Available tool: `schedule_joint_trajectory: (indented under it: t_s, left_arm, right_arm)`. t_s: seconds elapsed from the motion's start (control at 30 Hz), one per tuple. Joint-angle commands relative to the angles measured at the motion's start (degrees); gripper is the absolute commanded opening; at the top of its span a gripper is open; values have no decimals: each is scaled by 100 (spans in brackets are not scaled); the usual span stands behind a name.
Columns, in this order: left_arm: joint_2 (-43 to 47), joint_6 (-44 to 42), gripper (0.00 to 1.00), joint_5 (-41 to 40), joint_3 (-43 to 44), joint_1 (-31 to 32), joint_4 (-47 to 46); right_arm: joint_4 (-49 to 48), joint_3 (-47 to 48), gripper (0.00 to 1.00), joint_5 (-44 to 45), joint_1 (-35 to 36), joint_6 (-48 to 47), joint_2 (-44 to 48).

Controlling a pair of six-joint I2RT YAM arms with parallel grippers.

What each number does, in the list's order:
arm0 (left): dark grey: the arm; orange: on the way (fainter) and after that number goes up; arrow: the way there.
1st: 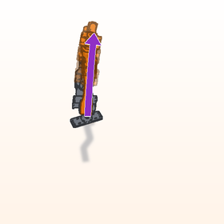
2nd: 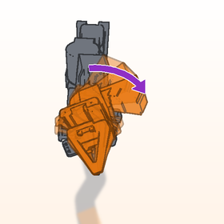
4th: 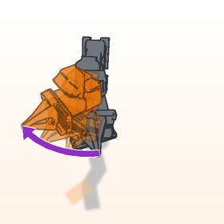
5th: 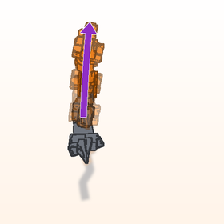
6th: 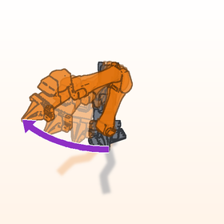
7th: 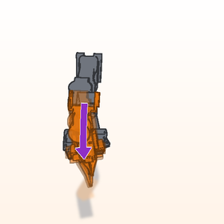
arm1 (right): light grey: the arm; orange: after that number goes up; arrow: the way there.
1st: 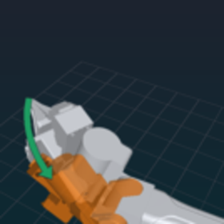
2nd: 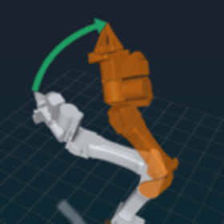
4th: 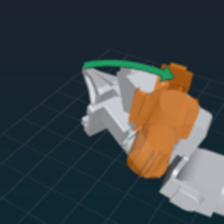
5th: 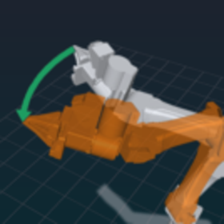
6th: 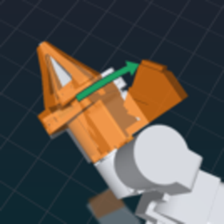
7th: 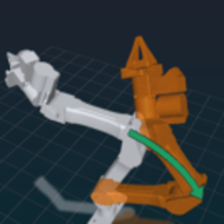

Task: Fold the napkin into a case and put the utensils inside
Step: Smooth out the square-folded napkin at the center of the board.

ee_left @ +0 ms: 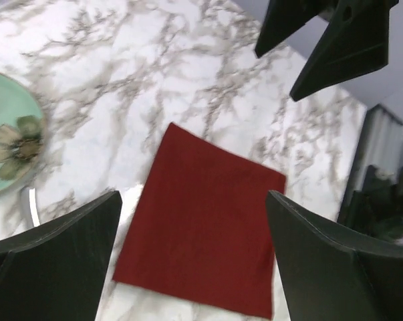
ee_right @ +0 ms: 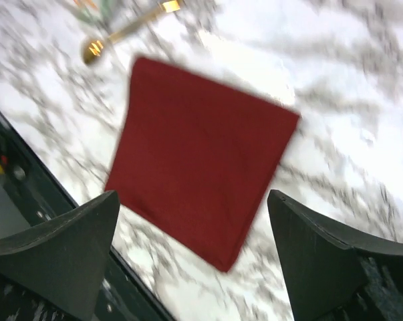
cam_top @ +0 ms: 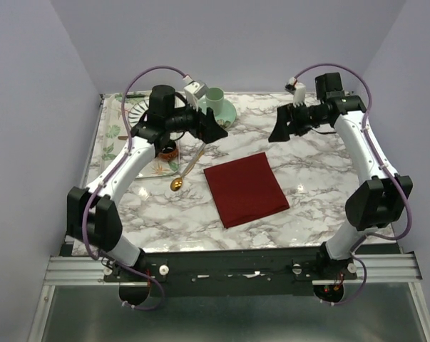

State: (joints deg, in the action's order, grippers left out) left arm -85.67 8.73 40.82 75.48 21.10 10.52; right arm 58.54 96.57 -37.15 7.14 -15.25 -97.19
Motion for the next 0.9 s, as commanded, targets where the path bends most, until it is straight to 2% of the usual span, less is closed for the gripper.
schedule_joint_trajectory:
  t_s: [0.0,0.13,0.17,0.3,0.53,0.87]
  left_arm:
    - [-1301,1875,99,1085,791,25,-912]
    - [-1760,2869,99,1113,354,253,-1971]
    - [-1900,3045,99,1113,127,271,-2184]
    - [-2226,3854,99,1148,-367,298,-2967]
    - [-2770,4320,99,1200,-824,298,-3627]
    - [-3561,4435,99,1130,-790,272,-3733]
  right_arm:
    - [-1266,439,100,-1320,182,1495,-510]
    - [-1713,460,100,-1769,455,2557,-1266]
    - [-2071,380,100,-1857,534,2744,-1503]
    - [-2531,81,100,-1919,649,3211,-1987]
    - [-3200,-490,100,-2033,675,3853,-2541]
    - [-3262,-473,100,-1928,631,3854,-3270]
